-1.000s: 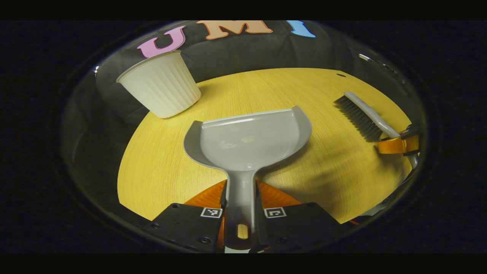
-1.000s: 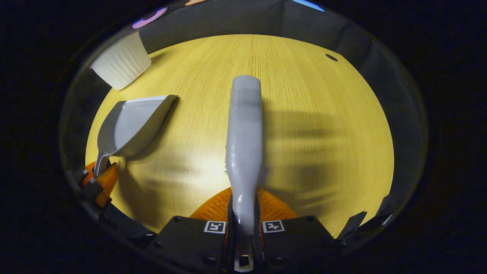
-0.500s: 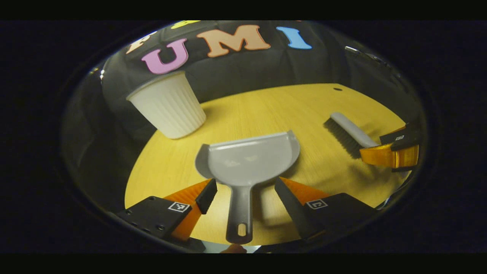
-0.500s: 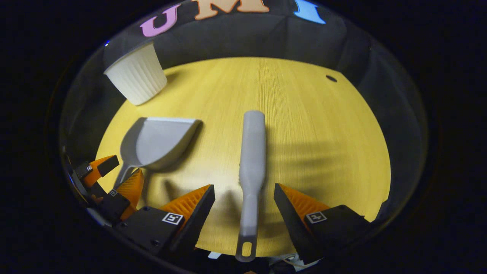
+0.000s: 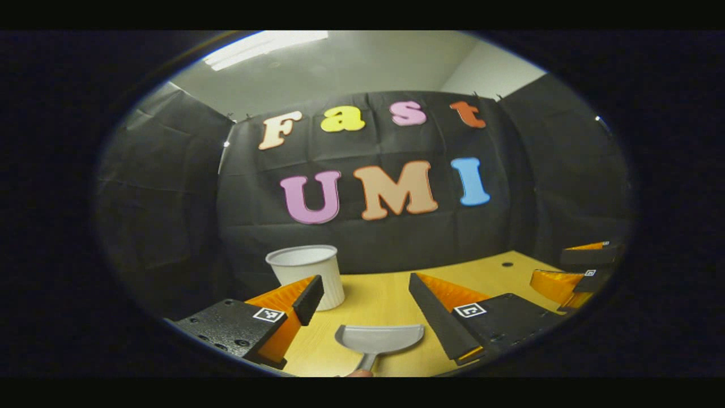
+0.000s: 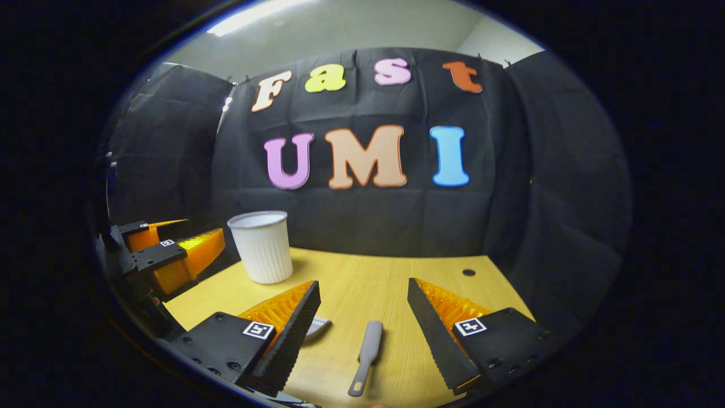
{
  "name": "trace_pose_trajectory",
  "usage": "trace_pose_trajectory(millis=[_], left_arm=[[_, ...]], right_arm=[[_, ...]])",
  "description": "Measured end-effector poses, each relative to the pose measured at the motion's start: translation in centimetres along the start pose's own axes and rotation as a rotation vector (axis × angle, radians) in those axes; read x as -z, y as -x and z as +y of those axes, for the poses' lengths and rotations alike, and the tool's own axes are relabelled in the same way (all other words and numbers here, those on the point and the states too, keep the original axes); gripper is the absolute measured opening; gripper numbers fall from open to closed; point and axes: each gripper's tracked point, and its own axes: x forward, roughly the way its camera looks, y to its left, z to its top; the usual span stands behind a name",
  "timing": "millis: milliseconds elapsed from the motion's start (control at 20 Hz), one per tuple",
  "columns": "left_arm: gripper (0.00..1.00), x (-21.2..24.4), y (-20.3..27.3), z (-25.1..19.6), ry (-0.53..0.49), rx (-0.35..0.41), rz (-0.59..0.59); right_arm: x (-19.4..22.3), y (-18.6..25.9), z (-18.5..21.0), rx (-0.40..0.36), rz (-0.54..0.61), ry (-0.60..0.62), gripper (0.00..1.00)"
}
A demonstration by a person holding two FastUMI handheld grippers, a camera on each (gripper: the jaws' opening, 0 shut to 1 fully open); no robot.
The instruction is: Pick up the small broom and dustpan from the desktop, sweep the trash into the dustpan with the broom, and then empty the trash into the garbage bin.
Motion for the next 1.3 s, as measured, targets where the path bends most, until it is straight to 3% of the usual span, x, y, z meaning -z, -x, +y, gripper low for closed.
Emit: trace_pose_trajectory(millis=[50, 300, 600, 1300], left_arm=[[0.92, -1.6, 0.1, -0.3, 0.02, 0.017, -0.037], [0.92, -5.3, 2.5, -0.8, 0.005, 0.039, -0.125], [0.92, -6.5, 3.2, -1.4, -0.041, 0.078, -0.147], [0.92, -6.8, 1.4, -0.8, -0.031, 0.133, -0.138]], right_arm=[[-0.4, 0.0, -0.4, 0.007, -0.055, -0.012, 0.99], [-0.9, 1.0, -0.2, 0.08, -0.244, -0.009, 0.99], [-1.5, 1.6, -0.5, 0.105, -0.249, -0.004, 0.99], [-1.6, 1.7, -0.4, 0.122, -0.235, -0.002, 0.99]])
